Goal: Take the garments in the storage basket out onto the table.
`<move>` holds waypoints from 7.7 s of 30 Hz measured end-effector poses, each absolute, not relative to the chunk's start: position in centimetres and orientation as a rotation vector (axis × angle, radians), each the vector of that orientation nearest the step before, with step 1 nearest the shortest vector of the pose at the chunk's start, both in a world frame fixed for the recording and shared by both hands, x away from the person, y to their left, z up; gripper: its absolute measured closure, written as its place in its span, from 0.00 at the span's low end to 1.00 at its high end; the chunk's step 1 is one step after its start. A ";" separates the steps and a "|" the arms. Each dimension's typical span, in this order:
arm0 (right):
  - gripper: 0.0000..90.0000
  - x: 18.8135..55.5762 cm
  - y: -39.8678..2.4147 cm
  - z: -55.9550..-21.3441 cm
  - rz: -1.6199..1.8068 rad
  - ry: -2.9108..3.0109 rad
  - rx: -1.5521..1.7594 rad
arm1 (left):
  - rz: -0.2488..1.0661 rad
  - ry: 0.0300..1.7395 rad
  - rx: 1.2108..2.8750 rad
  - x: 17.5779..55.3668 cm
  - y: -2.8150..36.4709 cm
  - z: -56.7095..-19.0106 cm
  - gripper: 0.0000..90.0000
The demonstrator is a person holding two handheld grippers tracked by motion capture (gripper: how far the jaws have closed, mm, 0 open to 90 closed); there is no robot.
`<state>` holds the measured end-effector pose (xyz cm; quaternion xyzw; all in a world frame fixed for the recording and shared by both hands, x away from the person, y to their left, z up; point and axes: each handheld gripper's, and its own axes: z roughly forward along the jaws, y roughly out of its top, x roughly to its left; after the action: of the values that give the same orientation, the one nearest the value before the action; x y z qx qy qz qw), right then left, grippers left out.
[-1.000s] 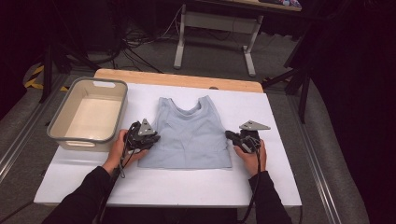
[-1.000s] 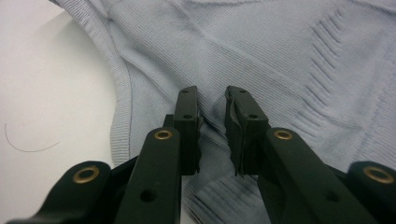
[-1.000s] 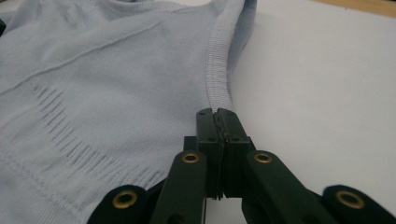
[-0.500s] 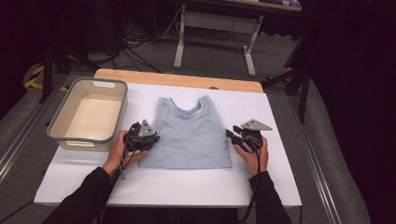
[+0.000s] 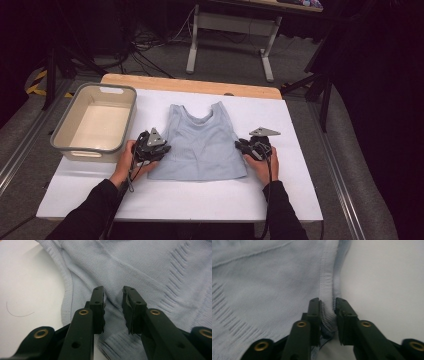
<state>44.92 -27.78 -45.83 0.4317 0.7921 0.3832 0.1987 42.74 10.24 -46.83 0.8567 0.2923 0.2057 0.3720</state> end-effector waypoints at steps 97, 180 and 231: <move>0.65 40.8 -29.3 -44.2 1.050 2.049 1.147 | 0.573 0.799 2.088 43.0 10.7 -45.8 0.58; 0.49 38.7 -26.7 -41.6 1.138 1.972 0.923 | 0.696 0.618 1.965 40.6 10.6 -42.3 0.50; 0.19 34.0 -24.8 -42.3 1.185 2.007 0.719 | 0.652 0.434 1.982 35.3 13.5 -43.7 0.13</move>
<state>33.97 -24.79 -42.30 0.2766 0.7726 0.4561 0.3442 35.31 13.54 -43.70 0.8138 0.1784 0.2678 0.4839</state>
